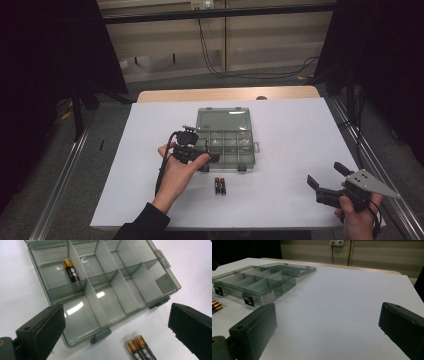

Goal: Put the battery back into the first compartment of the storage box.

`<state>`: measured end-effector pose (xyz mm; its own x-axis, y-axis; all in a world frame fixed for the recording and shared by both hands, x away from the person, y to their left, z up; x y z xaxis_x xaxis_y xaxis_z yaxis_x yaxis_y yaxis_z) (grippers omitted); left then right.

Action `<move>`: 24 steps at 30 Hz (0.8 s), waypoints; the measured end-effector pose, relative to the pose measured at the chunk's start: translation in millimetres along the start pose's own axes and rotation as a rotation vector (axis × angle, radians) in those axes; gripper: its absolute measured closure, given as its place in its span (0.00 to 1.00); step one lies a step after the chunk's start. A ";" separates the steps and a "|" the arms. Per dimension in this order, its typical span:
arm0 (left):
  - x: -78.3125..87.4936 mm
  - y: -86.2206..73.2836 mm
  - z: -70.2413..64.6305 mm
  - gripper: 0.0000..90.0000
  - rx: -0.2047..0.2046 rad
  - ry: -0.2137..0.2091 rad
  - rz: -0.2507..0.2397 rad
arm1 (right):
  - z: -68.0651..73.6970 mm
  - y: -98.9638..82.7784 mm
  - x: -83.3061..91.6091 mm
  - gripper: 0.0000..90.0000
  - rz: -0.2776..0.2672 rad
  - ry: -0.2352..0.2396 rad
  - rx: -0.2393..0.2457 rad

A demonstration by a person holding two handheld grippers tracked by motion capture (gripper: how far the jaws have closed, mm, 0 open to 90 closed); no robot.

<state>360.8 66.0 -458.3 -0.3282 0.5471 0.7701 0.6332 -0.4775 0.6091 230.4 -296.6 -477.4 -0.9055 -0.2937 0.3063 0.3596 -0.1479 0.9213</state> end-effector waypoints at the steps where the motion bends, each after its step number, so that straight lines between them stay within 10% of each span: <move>1: 0.6 -1.0 -1.8 0.02 -0.007 0.002 0.001 | 0.0 0.0 -0.1 0.01 0.001 -0.001 0.001; 24: 2.4 -34.1 -31.9 0.08 -0.017 -0.006 0.024 | 0.7 0.2 0.3 0.01 0.001 -0.001 0.005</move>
Point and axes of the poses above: each handheld gripper's, and its own axes: x roughly backward along the jaws, y roughly out of its top, z roughly to its left, the point moved 6 cm from there along -x, roughly forward along the jaws, and after that the axes turned 12 degrees about -x, right-handed, at the moved point
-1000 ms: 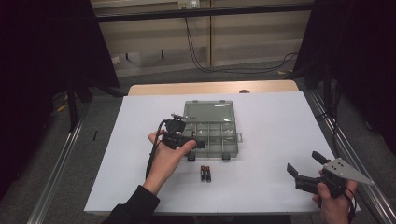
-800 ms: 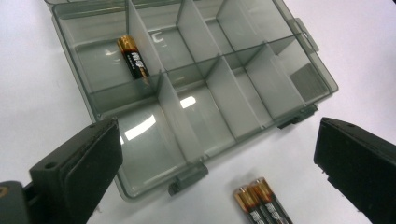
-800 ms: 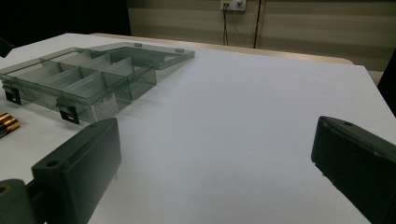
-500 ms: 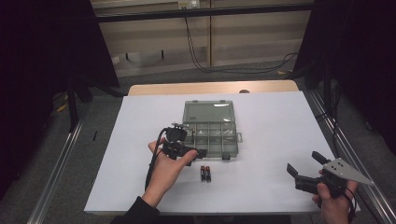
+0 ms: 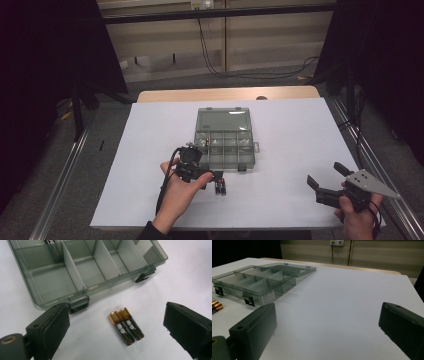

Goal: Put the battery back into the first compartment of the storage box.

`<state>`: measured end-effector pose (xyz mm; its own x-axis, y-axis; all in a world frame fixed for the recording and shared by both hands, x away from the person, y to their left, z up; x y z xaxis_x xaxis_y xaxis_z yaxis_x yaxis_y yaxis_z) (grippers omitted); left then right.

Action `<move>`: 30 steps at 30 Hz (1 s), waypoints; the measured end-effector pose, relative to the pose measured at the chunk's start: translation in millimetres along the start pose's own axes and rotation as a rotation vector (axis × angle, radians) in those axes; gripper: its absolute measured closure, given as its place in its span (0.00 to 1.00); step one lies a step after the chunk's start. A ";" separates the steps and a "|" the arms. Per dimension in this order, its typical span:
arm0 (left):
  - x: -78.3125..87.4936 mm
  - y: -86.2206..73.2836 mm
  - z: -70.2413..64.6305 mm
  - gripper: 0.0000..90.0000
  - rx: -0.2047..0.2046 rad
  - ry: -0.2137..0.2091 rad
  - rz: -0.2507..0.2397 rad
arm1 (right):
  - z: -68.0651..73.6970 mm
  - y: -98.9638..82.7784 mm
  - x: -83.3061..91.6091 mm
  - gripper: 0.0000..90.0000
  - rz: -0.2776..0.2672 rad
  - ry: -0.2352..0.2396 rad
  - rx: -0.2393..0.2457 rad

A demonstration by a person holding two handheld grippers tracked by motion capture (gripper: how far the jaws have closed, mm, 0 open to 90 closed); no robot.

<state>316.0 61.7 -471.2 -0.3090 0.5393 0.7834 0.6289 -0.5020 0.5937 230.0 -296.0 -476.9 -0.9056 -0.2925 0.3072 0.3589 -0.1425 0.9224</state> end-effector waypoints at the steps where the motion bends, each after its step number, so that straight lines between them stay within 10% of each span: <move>1: -0.3 -1.1 -0.5 0.09 0.002 0.003 -0.001 | 0.1 -0.1 0.0 0.01 0.001 0.000 -0.001; 30: -25.3 -20.2 -11.2 0.51 0.002 -0.011 0.061 | -0.7 0.0 -0.2 0.01 -0.002 -0.003 -0.005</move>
Point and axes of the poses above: each handheld gripper's, and its own axes: x roughly backward along the jaws, y roughly out of its top, z roughly to its left, the point moved 6 cm from there along -x, roughly forward along the jaws, and after that the axes turned 12 degrees about -x, right-handed, at the moved point
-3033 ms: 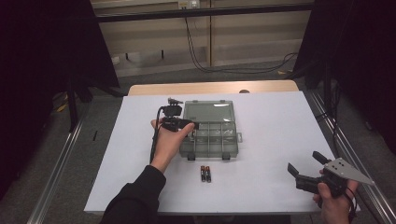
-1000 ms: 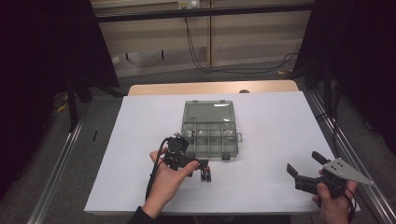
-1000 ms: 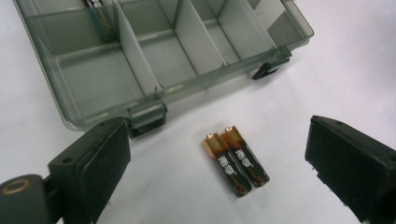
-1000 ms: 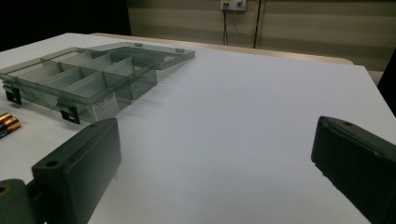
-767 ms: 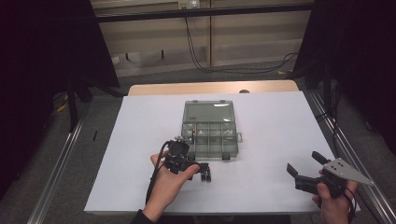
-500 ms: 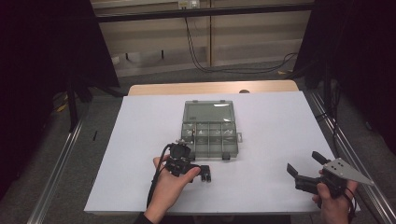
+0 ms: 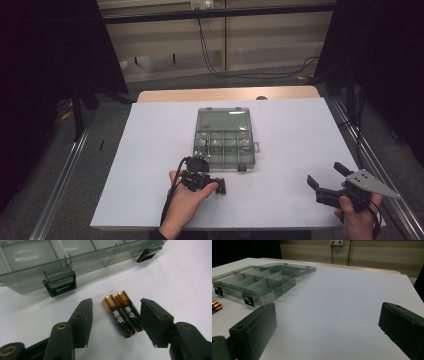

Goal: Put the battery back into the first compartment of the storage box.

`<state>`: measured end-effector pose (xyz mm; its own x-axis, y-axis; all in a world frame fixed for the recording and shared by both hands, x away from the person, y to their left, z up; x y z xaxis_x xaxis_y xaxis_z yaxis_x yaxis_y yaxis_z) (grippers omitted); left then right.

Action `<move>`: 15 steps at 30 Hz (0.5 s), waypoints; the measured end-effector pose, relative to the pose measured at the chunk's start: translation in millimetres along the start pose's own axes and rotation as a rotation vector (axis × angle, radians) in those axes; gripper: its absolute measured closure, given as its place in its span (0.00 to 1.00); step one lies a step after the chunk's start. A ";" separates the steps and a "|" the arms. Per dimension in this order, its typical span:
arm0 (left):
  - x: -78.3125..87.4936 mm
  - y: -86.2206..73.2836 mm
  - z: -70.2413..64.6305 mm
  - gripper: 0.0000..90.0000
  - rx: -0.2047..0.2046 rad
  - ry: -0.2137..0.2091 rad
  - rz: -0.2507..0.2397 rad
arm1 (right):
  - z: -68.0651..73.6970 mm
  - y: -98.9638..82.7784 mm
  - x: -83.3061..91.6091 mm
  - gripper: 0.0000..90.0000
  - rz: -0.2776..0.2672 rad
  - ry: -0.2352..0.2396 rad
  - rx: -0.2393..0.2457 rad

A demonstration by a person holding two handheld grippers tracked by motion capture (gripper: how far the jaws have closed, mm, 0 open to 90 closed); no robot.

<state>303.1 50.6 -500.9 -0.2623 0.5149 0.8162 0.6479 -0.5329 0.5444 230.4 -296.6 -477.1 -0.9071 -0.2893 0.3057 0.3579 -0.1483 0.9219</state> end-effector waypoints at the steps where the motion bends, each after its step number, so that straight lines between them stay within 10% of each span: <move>1: -0.6 -0.3 -0.3 0.52 -0.001 0.003 0.003 | -0.1 0.0 0.2 0.01 0.002 0.000 0.002; 15: -5.5 -2.5 1.6 0.68 0.011 -0.004 0.017 | 0.0 -0.7 -0.5 0.01 0.006 0.001 0.000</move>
Point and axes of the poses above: each handheld gripper's, and its own axes: x roughly backward along the jaws, y roughly out of its top, z roughly to its left, the point moved 6 cm from there along -x, roughly forward along the jaws, and after that the axes turned 12 degrees about -x, right-handed, at the moved point
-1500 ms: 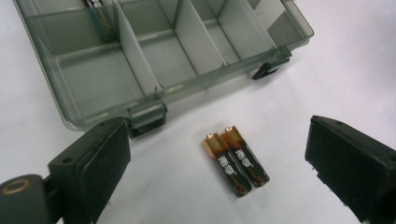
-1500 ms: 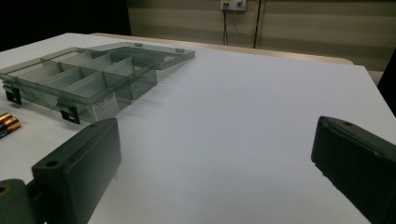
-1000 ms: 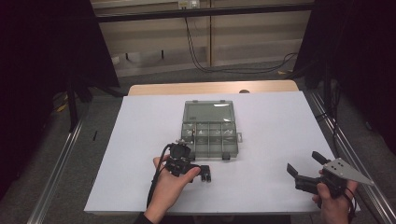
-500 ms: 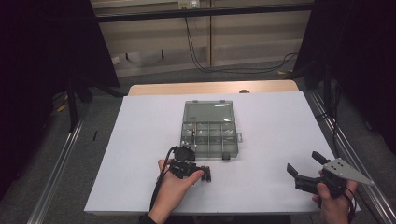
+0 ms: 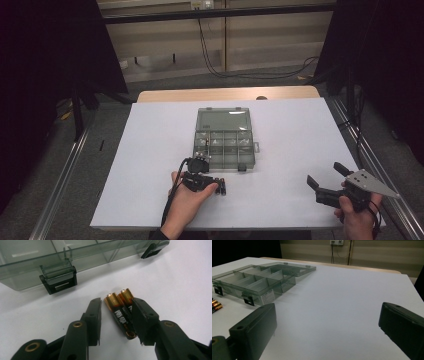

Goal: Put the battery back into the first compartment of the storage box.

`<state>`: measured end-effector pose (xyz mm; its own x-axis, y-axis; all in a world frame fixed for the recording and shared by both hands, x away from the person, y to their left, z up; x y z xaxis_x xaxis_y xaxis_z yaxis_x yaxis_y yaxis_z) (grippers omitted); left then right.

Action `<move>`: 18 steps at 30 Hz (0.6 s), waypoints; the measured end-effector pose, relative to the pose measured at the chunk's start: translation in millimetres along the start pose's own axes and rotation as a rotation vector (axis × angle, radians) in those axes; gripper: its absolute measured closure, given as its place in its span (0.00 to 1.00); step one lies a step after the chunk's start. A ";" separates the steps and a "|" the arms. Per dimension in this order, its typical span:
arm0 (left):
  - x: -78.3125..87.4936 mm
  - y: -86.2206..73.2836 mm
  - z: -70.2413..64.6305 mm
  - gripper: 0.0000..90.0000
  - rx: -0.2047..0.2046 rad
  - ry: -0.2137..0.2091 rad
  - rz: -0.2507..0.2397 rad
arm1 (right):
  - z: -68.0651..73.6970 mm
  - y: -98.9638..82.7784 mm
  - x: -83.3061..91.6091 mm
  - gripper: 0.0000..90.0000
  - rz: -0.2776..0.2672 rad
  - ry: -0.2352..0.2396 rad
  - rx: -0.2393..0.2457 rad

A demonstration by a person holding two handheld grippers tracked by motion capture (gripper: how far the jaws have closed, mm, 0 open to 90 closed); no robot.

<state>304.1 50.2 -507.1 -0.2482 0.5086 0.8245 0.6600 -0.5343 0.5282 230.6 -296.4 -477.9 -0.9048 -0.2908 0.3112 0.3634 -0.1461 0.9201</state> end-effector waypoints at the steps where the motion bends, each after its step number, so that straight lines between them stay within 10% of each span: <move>1: -0.5 -0.2 0.3 0.69 0.002 0.006 0.003 | 0.0 -0.1 -0.1 0.01 0.000 0.000 0.000; 18: -0.2 -2.3 3.4 0.82 -0.014 0.035 0.022 | -1.7 0.5 0.7 0.01 -0.003 -0.006 -0.012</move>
<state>305.0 53.6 -509.1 -0.2590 0.4727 0.8423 0.6557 -0.5543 0.5127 230.5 -298.2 -477.6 -0.9071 -0.2843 0.3104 0.3636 -0.1578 0.9181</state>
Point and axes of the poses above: each handheld gripper's, and its own axes: x roughly backward along the jaws, y roughly out of its top, z roughly to its left, the point moved 6 cm from there along -x, roughly forward along the jaws, and after that the axes turned 12 degrees about -x, right-handed, at the moved point
